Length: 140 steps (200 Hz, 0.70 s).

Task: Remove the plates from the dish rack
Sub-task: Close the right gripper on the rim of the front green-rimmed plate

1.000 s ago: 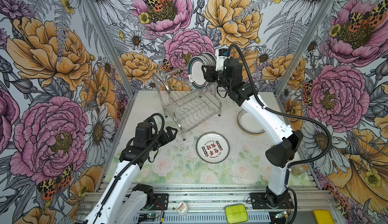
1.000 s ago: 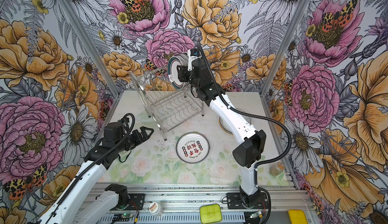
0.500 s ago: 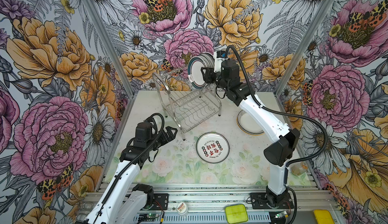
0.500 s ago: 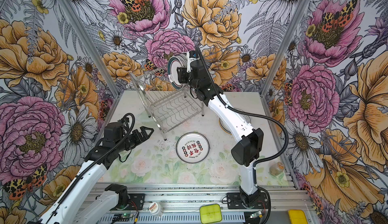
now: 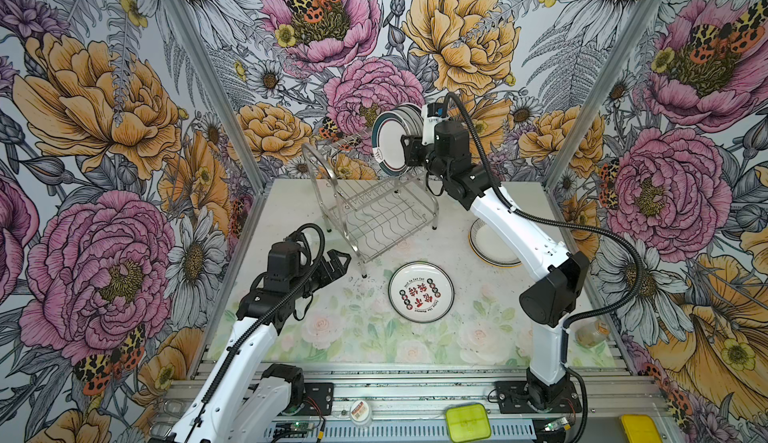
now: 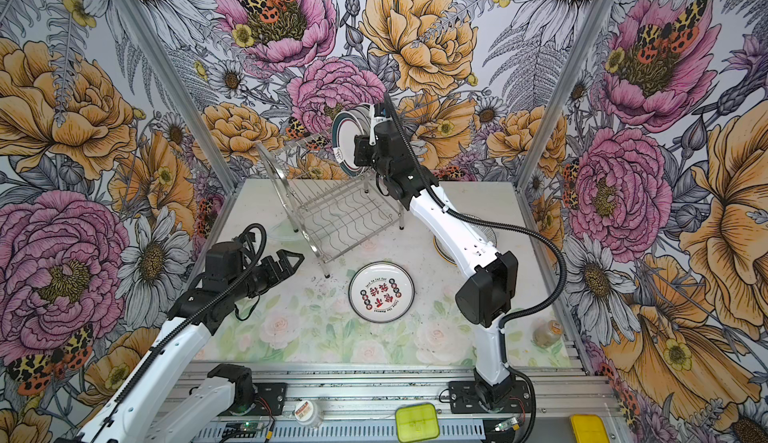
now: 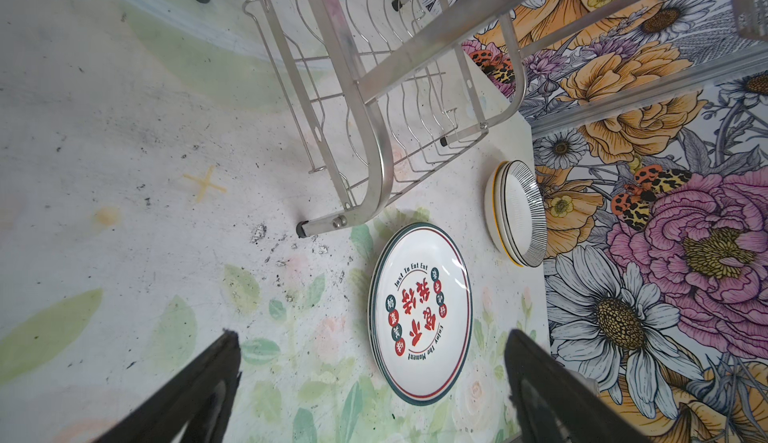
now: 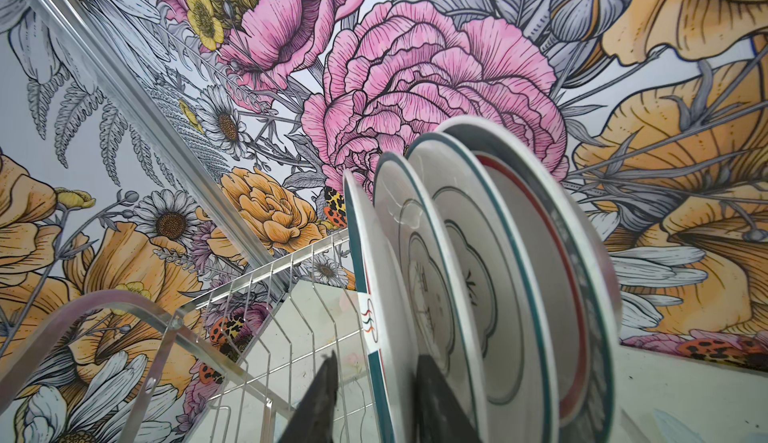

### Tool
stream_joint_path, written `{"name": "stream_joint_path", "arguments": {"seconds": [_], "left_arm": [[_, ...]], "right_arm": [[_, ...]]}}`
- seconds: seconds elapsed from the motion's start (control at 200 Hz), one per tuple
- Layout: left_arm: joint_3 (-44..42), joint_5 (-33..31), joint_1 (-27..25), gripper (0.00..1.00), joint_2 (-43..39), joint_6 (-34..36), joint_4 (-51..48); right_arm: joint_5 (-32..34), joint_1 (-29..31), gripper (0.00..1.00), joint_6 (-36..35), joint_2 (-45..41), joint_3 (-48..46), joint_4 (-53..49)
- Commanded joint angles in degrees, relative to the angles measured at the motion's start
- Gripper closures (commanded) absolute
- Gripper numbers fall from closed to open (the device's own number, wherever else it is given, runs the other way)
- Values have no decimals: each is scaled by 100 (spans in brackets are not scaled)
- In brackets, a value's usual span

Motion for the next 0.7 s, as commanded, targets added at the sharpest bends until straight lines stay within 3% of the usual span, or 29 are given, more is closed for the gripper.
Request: {"name": "stream_joint_path", "arguments": {"seconds": [0.0,0.696], "left_arm": [[37,136,80,1,20,94,150],[-56,176,161,1,27,98,153]], "right_arm": [[348,113,68,-196,162,-20,-58],[746,300,89,-741,316,91,-58]]}}
